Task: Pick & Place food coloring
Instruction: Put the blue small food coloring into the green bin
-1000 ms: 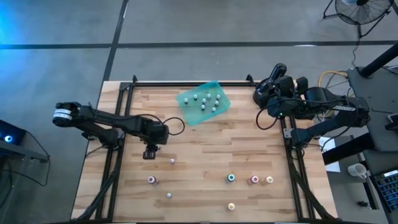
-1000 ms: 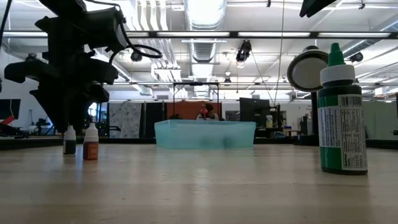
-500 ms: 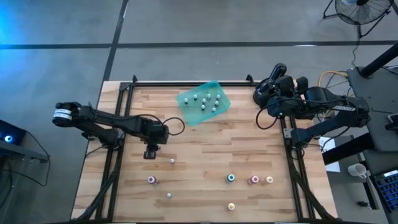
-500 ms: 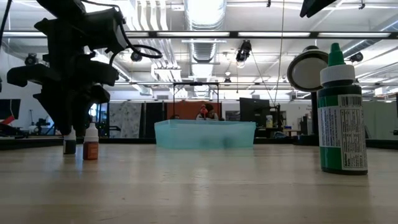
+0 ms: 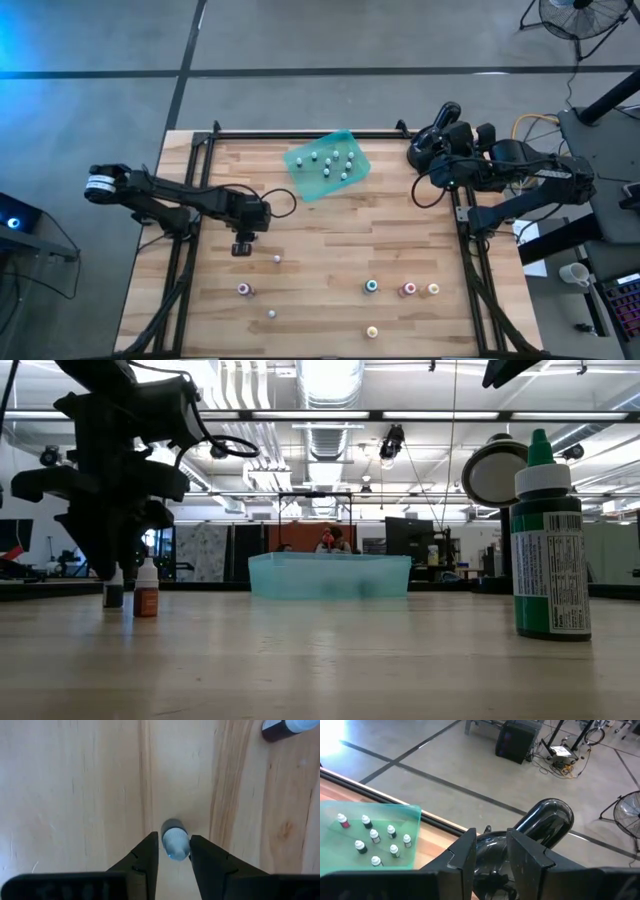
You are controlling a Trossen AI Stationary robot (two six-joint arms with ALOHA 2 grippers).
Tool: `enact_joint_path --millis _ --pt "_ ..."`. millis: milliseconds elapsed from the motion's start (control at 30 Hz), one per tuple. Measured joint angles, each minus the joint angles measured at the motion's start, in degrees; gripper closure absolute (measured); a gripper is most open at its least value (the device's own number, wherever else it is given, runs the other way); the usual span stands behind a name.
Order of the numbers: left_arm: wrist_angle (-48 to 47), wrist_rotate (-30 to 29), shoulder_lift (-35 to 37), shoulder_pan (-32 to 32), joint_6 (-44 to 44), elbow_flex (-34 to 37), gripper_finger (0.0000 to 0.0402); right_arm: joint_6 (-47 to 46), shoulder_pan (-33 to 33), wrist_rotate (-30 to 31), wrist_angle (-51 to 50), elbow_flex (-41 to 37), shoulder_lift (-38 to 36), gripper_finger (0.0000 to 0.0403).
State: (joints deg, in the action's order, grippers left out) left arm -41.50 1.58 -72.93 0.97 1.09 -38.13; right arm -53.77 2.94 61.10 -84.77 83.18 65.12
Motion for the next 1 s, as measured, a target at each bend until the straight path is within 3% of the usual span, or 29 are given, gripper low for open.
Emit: enact_joint_path --millis 233,567,767,1000 --pt "0.05 -0.33 0.02 0.00 0.50 -0.09 0.0323 0.00 0.00 0.00 -0.02 0.00 0.00 0.0307" --pt "-1.07 -1.53 0.02 -1.09 3.65 -2.47 0.0373 0.01 0.00 0.02 -0.02 0.00 0.00 0.0306" --pt "-2.77 -3.17 0.02 -8.83 5.28 -9.37 0.0376 0.01 0.00 0.07 -0.02 0.00 0.00 0.0309" --pt "-3.21 -6.60 -0.78 -20.35 1.32 -24.37 0.0376 0.01 0.00 0.07 -0.02 0.00 0.00 0.0305"
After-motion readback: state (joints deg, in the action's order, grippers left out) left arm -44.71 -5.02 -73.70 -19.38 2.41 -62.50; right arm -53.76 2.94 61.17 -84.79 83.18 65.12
